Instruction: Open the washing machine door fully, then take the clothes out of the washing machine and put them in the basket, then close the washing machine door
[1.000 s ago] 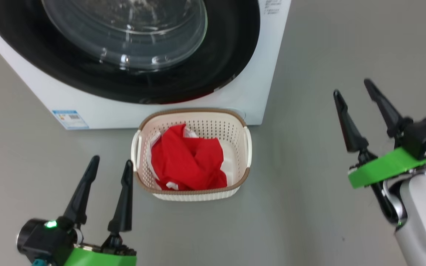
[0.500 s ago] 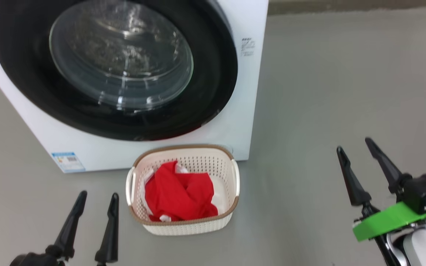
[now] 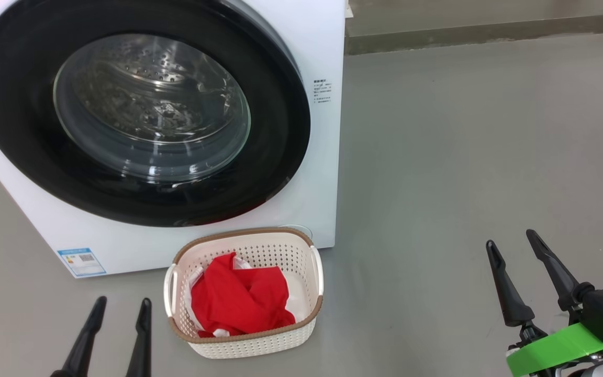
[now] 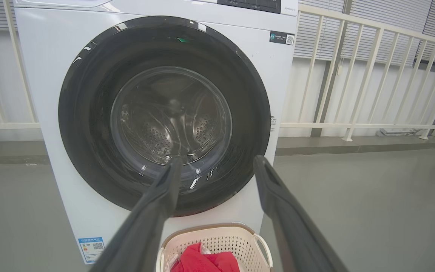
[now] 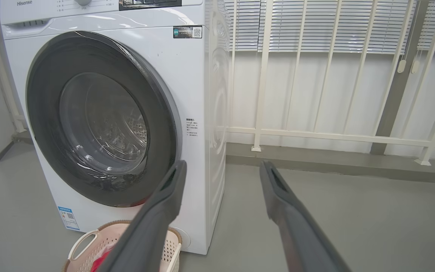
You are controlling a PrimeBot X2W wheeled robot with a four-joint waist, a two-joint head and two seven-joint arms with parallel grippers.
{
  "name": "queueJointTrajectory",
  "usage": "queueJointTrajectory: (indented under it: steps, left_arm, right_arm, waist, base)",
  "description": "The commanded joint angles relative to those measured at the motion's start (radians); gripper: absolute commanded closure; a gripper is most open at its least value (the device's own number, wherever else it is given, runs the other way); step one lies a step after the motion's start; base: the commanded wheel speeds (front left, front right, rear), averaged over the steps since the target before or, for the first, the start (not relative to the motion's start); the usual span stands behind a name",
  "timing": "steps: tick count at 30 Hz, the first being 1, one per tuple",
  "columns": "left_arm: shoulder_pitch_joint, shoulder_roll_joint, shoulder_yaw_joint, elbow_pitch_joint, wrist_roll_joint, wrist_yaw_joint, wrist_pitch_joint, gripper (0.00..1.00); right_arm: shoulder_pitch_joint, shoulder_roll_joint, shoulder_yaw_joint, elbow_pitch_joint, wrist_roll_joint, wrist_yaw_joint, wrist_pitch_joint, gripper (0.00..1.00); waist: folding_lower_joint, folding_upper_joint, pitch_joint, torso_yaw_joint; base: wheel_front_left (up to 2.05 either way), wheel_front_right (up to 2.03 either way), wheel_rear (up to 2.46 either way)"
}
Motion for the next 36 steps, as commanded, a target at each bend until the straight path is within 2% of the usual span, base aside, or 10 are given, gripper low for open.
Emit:
queueJointTrajectory:
  steps: [1, 16, 17, 23, 27, 31, 36]
  left_arm:
    - [-0.019, 0.005, 0.041, -0.029, 0.013, -0.005, -0.012, 0.0]
    - [0.01, -0.01, 0.071, -0.056, 0.061, -0.006, -0.012, 0.0]
    - [0.025, -0.02, 0.036, -0.022, 0.056, 0.0, 0.001, 1.0]
    - [0.022, -0.035, 0.026, 0.036, 0.027, 0.001, 0.01, 1.0]
    - [0.015, -0.035, 0.028, 0.042, -0.018, 0.001, 0.022, 1.0]
    - [0.007, -0.036, 0.029, 0.05, -0.064, 0.001, 0.033, 1.0]
    - [-0.002, -0.036, 0.031, 0.058, -0.109, 0.001, 0.045, 1.0]
  right_arm:
    - [-0.01, -0.009, 0.013, -0.031, -0.009, -0.001, -0.006, 0.0]
    - [0.025, 0.01, -0.008, -0.044, -0.017, -0.001, -0.006, 0.0]
    - [0.034, 0.024, -0.02, -0.017, -0.007, 0.0, 0.0, 1.0]
    - [0.06, 0.046, -0.012, 0.036, 0.02, 0.0, 0.008, 1.0]
    - [0.056, 0.049, -0.016, 0.038, 0.062, 0.0, 0.02, 1.0]
    - [0.051, 0.052, -0.02, 0.041, 0.104, 0.0, 0.032, 1.0]
    - [0.044, 0.054, -0.025, 0.044, 0.147, 0.0, 0.043, 1.0]
  waist:
    - [0.0, 0.0, -0.002, -0.002]
    - [0.0, 0.0, -0.017, 0.003]
    - [0.0, 0.0, -0.016, 0.001]
    - [0.0002, 0.0, -0.015, 0.002]
    - [0.0022, 0.0, -0.015, 0.004]
    - [0.0004, 0.0, -0.011, 0.006]
    - [0.0001, 0.0, -0.008, 0.008]
  base:
    - [0.0, 0.0, 0.0]
    - [0.0, 0.0, 0.0]
    - [0.0, 0.0, 0.0]
    - [0.0, 0.0, 0.0]
    - [0.0, 0.0, 0.0]
    - [0.0, 0.0, 0.0]
    - [0.0, 0.0, 0.0]
